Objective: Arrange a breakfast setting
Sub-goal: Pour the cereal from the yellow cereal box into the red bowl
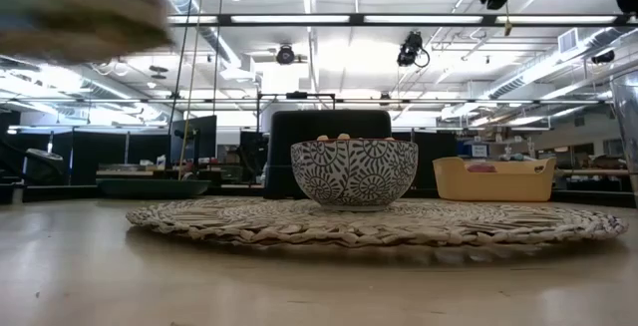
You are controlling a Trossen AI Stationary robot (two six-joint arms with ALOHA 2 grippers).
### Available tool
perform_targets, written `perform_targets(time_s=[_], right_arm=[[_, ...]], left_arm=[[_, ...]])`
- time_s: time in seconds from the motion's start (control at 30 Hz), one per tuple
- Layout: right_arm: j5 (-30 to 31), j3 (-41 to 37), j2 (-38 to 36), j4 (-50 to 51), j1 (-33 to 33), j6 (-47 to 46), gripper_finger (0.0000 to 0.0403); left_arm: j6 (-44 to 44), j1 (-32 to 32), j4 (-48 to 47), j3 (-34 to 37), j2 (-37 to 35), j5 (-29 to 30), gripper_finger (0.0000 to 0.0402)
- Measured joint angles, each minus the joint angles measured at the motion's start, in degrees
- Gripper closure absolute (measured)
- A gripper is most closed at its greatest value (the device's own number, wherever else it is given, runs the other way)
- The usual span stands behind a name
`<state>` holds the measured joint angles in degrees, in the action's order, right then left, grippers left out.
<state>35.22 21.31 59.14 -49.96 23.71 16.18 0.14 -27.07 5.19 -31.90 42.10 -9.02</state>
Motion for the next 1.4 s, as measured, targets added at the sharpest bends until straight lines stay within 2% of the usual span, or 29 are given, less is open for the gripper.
perform_targets(time_s=[0.1, 0.2, 0.3, 0.57, 0.67, 0.77, 0.93, 1.1, 1.27, 1.4], right_arm=[[2.5, 6.35, 6.39, 4.24, 0.68, 0.5, 0.0055], [2.13, 12.78, 12.69, 4.85, 0.67, 1.13, 0.0055], [1.49, 17.71, 17.67, 5.6, 0.65, 1.03, 0.0055], [1.18, 23.18, 26.86, 6.03, 1.97, -7.97, 0.0055], [1.62, 24.68, 30.1, 6.09, 3.42, -8.66, 0.0055], [4.67, 27.78, 32.78, 6.76, 5.04, -7.49, 0.0055], [5.59, 34.2, 33.52, 10.03, 6.75, -6.12, 0.0055], [5.64, 39.1, 33.5, 13.12, 7.73, -6.1, 0.0055], [5.66, 41.3, 33.5, 13.64, 8.1, -7.17, 0.0055], [6.0, 41.38, 33.56, 14.06, 8.1, -10.28, 0.0055]], left_arm=[[2.04, 0.59, -6.04, 0.55, -5.33, -3.19, 0.0345], [4.37, 1.81, -12.09, 0.55, -10.51, -5.56, 0.0345], [6.46, 3.11, -14.05, 0.48, -13.48, -9.98, 0.0345], [3.28, 6.07, -19.33, 0.51, -14.35, -24.84, 0.0345], [1.81, 6.39, -19.44, 0.91, -14.13, -32.86, 0.0347], [0.59, 6.31, -17.64, 2.61, -14.47, -39.64, 0.0351], [-2.28, 6.23, -13.48, 6.72, -14.24, -40.93, 0.0351], [-2.37, 4.76, -4.5, 10.4, -14.39, -41.81, 0.0351], [-2.73, 1.98, -0.39, 15.77, -14.37, -41.67, 0.0351], [-4.62, -0.72, 8.31, 21.02, -14.4, -38.43, 0.0351]])
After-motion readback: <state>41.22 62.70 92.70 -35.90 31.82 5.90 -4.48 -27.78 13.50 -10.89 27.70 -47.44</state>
